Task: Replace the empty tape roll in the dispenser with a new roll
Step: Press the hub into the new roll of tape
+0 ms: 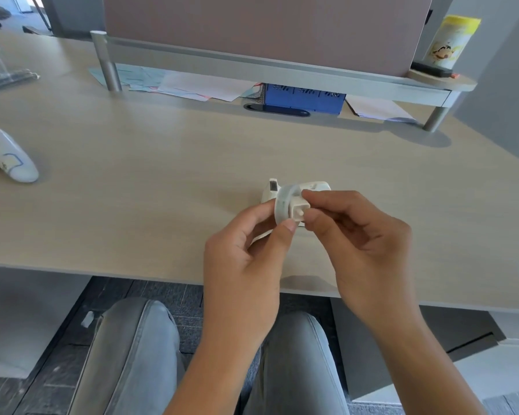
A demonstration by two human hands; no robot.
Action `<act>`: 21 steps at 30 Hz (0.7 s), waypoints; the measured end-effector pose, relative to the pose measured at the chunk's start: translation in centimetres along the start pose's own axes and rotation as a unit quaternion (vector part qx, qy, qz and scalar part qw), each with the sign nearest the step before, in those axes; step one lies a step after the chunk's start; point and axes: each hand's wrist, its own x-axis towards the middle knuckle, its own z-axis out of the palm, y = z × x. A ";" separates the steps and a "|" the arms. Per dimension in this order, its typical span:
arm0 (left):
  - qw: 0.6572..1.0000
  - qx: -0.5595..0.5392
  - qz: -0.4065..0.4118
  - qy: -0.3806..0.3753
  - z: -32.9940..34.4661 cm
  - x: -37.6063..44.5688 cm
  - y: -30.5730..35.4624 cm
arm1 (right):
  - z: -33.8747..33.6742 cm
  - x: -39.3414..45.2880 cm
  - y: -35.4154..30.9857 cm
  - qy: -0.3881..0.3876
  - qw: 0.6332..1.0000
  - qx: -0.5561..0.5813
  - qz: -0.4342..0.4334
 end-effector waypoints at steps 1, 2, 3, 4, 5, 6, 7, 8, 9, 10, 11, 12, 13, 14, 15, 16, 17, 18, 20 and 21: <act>1.000 0.003 0.003 0.002 0.0 -0.1 0.0 | 0.0 0.0 0.0 -0.003 1.000 -0.009 -0.004; 1.000 0.007 0.004 0.004 -0.1 -0.1 -0.1 | 0.1 -0.1 0.0 -0.005 1.000 -0.017 -0.006; 1.000 0.014 0.006 0.004 -0.1 -0.2 -0.1 | 0.1 -0.1 -0.1 -0.008 1.000 -0.023 -0.007; 1.000 0.021 0.007 0.005 -0.1 -0.3 -0.1 | 0.2 -0.1 -0.1 -0.011 1.000 -0.025 -0.008; 1.000 0.025 0.007 0.005 -0.2 -0.3 -0.2 | 0.2 0.0 -0.1 -0.013 1.000 -0.026 -0.009; 1.000 0.026 0.006 0.005 -0.2 -0.3 -0.2 | 0.2 0.0 -0.1 -0.015 1.000 -0.024 -0.010; 1.000 0.025 0.005 0.004 -0.2 -0.3 -0.2 | 0.1 0.0 -0.1 -0.016 1.000 -0.018 -0.008; 1.000 0.022 0.005 0.003 -0.3 -0.2 -0.2 | 0.1 0.1 -0.1 -0.015 1.000 -0.008 -0.001; 1.000 0.017 0.003 0.001 -0.3 -0.2 -0.2 | 0.0 0.1 -0.1 -0.009 1.000 0.007 0.013; 1.000 0.012 0.002 0.000 -0.2 -0.2 -0.2 | 0.0 0.1 -0.2 -0.002 0.999 0.026 0.031; 1.000 0.008 0.001 -0.001 -0.2 -0.3 -0.2 | 0.0 0.0 -0.3 0.004 0.998 0.046 0.050; 1.000 0.007 0.001 -0.002 -0.1 -0.3 -0.2 | 0.0 0.0 -0.3 0.007 0.996 0.061 0.065; 1.000 0.006 0.001 -0.003 -0.1 -0.4 -0.2 | -0.1 0.0 -0.3 0.007 0.995 0.070 0.073; 1.000 0.004 0.000 -0.003 0.0 -0.5 -0.2 | -0.1 0.0 -0.2 0.006 0.995 0.070 0.076; 1.000 0.003 -0.002 -0.003 0.0 -0.5 -0.2 | -0.2 0.0 -0.2 0.003 0.995 0.063 0.072; 1.000 0.003 -0.003 -0.002 0.1 -0.5 -0.2 | -0.3 0.1 -0.1 -0.002 0.996 0.053 0.066; 1.000 0.007 -0.003 -0.001 0.1 -0.5 -0.2 | -0.3 0.1 -0.1 -0.008 0.997 0.045 0.060; 1.000 0.013 -0.003 -0.001 0.0 -0.5 -0.2 | -0.4 0.2 -0.1 -0.014 0.997 0.041 0.057; 1.000 0.021 -0.002 -0.003 0.0 -0.6 -0.1 | -0.5 0.2 -0.1 -0.025 0.998 0.038 0.053; 1.000 0.023 -0.003 -0.004 -0.1 -0.6 -0.1 | -0.5 0.2 -0.1 -0.030 0.998 0.035 0.052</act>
